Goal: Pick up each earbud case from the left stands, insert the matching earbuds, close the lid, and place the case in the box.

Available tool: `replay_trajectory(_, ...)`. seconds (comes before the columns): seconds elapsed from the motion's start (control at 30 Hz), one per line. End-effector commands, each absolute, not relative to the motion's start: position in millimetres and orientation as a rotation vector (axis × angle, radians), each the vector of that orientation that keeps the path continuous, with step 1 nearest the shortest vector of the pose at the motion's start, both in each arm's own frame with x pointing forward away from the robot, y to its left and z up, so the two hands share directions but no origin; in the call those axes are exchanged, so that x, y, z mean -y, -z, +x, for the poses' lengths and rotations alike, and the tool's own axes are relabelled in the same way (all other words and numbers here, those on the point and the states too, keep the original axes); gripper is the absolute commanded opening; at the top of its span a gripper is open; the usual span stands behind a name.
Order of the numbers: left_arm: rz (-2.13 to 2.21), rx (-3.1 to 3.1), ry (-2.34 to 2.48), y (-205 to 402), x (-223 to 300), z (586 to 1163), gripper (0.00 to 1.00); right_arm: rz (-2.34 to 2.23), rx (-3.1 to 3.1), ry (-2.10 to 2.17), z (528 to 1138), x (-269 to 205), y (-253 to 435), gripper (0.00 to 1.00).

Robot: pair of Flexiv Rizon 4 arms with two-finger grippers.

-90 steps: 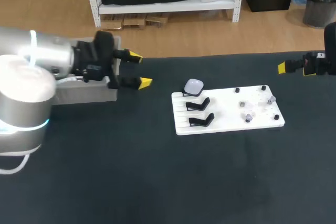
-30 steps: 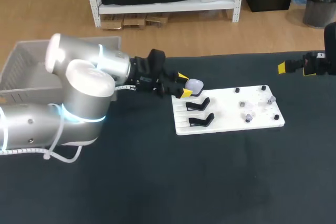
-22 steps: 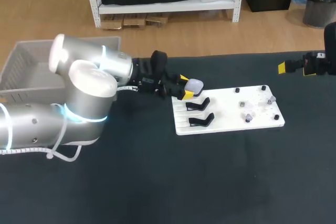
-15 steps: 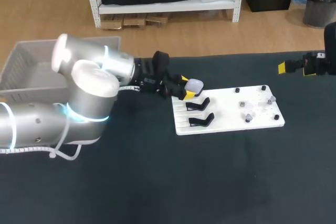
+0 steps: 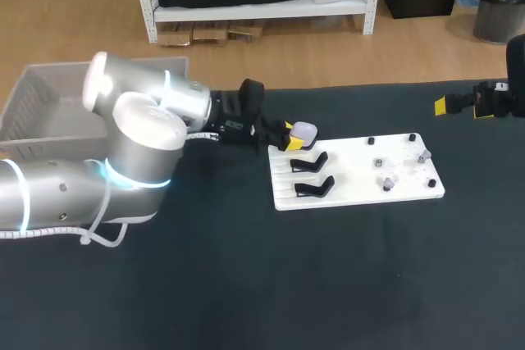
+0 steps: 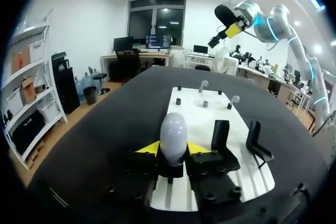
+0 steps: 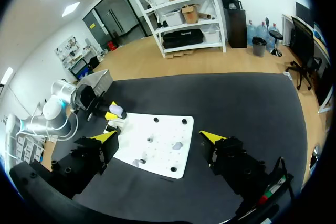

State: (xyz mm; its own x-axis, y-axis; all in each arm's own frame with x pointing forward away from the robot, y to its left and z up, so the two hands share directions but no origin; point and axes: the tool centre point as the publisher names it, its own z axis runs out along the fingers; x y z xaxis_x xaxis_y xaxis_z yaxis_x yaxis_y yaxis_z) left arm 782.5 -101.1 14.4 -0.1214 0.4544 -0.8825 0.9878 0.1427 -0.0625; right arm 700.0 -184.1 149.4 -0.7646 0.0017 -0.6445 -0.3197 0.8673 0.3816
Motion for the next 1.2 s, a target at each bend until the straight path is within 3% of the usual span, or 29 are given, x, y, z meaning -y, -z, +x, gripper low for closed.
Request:
replay_trajectory(0.03, 1.414, -1.684, 0.928, -13, 102, 785, 0.00, -0.231, -2.372, -0.635, 700, 185, -149, 1.00)
replay_trajectory(0.57, 1.406, -1.633, 0.920, -46, 91, 791, 0.00, -0.231, -2.372, -0.635, 700, 185, -149, 1.00)
replay_trajectory(1.2, 1.489, -1.608, 0.702, -113, 127, 757, 0.00, -0.456, -2.542, -0.556, 715, 60, -140, 1.00)
